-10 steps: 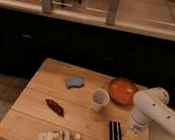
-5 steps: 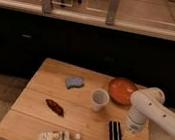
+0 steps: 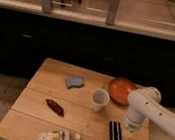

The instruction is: Push the eraser across the table

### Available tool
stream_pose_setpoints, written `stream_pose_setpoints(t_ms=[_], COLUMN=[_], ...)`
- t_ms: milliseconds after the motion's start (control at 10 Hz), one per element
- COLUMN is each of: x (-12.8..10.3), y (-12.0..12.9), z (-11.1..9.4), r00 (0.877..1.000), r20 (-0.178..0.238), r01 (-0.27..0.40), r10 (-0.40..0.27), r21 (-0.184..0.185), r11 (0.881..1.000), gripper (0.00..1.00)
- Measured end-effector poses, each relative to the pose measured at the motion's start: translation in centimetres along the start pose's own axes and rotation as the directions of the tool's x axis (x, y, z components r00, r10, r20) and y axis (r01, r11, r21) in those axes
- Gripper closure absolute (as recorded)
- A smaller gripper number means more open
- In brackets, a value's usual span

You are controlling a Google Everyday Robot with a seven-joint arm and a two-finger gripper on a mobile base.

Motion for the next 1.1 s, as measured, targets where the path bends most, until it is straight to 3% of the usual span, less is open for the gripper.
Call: stream_pose_setpoints(t_ms=[1100], x=[-0.9], y=[-1.2], z=[1.5], r00=[0.999], r20=[-0.033], r01=[0.019], r10=[-0.019], r21=[-0.014], r11=[1.0], gripper=[1.0])
